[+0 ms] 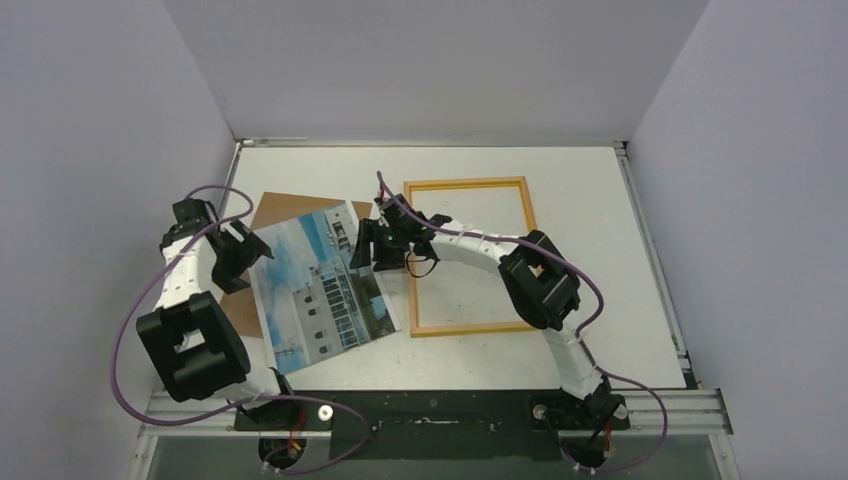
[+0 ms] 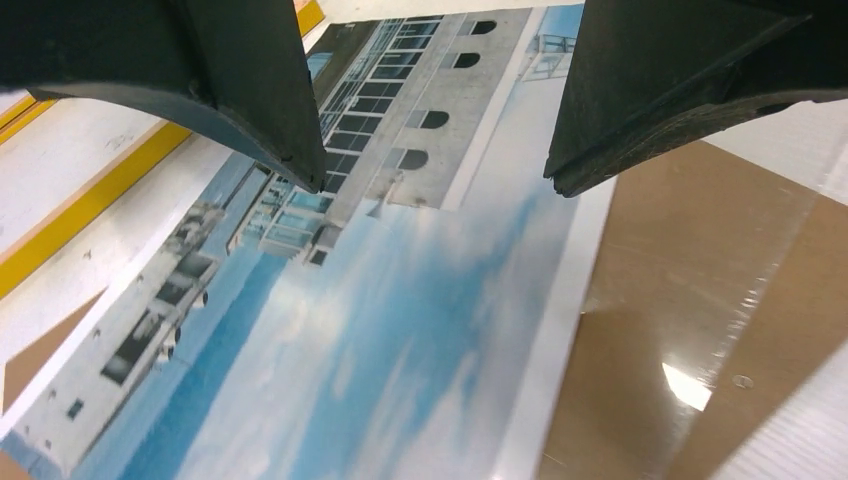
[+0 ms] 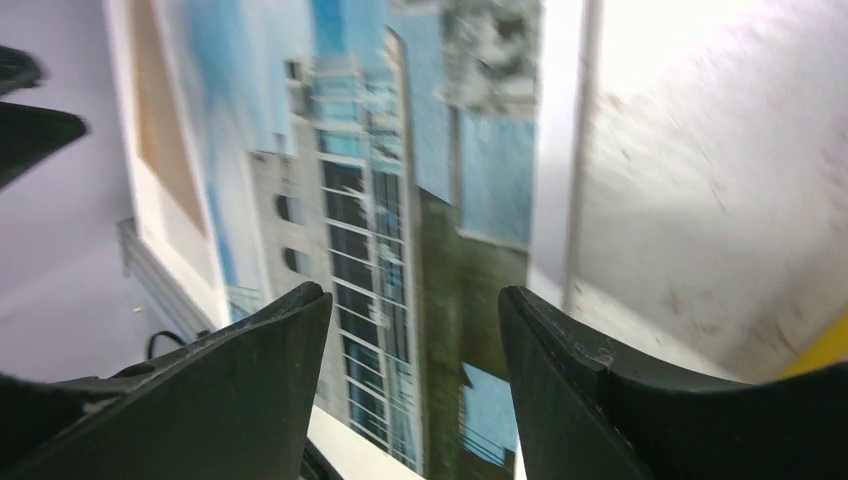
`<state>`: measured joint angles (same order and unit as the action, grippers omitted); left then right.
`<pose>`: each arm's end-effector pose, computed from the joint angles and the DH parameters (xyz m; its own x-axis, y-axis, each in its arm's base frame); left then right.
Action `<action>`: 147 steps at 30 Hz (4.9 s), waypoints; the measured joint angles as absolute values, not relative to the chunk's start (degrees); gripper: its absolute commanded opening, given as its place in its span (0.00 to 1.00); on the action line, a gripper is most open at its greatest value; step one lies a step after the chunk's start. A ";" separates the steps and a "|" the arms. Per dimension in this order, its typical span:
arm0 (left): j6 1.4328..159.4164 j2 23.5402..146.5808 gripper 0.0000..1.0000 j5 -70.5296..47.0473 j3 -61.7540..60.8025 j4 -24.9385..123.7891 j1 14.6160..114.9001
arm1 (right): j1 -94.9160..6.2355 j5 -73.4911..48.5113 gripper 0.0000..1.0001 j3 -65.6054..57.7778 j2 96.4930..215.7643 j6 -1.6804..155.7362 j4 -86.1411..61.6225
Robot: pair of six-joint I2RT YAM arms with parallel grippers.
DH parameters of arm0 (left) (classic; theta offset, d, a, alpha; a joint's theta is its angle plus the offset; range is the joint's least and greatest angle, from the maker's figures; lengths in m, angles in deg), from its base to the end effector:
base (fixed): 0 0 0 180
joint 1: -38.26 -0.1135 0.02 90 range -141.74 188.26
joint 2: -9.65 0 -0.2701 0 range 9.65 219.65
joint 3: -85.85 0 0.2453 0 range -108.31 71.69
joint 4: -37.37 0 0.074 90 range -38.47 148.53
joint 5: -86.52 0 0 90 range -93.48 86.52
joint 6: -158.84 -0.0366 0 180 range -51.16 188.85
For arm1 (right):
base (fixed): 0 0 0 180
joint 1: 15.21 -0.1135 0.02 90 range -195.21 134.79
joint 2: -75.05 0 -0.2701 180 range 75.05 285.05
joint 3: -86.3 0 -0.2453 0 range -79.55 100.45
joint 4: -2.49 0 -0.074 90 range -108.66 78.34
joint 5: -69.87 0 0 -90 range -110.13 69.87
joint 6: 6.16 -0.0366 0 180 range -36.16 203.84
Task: Put the photo into the frame
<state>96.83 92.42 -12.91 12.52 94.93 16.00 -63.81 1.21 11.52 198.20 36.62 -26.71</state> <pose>0.2531 0.0971 0.2399 -0.6047 -0.7478 -0.2742 -0.6775 0.6639 -0.3166 0.3039 0.3648 0.1849 -0.9622 -0.0576 -0.2663 -0.2300 0.6957 0.6805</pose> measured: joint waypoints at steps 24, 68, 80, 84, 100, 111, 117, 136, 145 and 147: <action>97.53 88.48 0.90 -10.14 23.68 94.42 -1.97 | -65.78 13.80 0.63 24.13 207.07 43.57 -31.28; 98.91 99.56 0.61 -18.64 21.78 88.06 9.79 | -56.56 9.17 0.65 23.13 206.97 48.71 -34.60; 101.16 102.75 0.64 -23.91 20.34 83.76 10.69 | -56.56 7.00 0.65 23.67 206.68 50.52 -36.42; 102.17 105.81 0.64 -26.83 18.24 80.48 11.30 | -56.82 3.88 0.67 23.02 205.02 52.40 -37.14; 103.24 116.85 0.65 -23.14 3.84 70.47 15.28 | -67.79 5.93 0.57 10.16 191.73 65.23 -41.71; 100.26 100.31 0.70 -19.73 5.19 80.24 19.01 | -74.87 6.37 0.38 -1.05 186.84 69.60 -42.97; 99.96 95.02 0.73 -18.64 7.40 86.05 19.49 | -78.76 2.96 0.32 -2.47 188.04 66.81 -37.44; 101.20 94.75 0.74 -21.22 7.69 95.54 18.60 | -79.00 -3.12 0.35 0.44 194.05 59.48 -22.69; 101.20 94.32 0.72 -22.13 11.66 95.76 18.60 | -78.39 -7.57 0.44 2.27 195.82 55.99 -19.37; 101.25 94.30 0.68 -22.72 13.15 95.52 18.60 | -78.15 -7.51 0.50 2.25 195.80 54.91 -19.17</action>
<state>101.25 94.30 -22.72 13.15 95.52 18.60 -78.15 -7.51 2.25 195.80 54.91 -19.17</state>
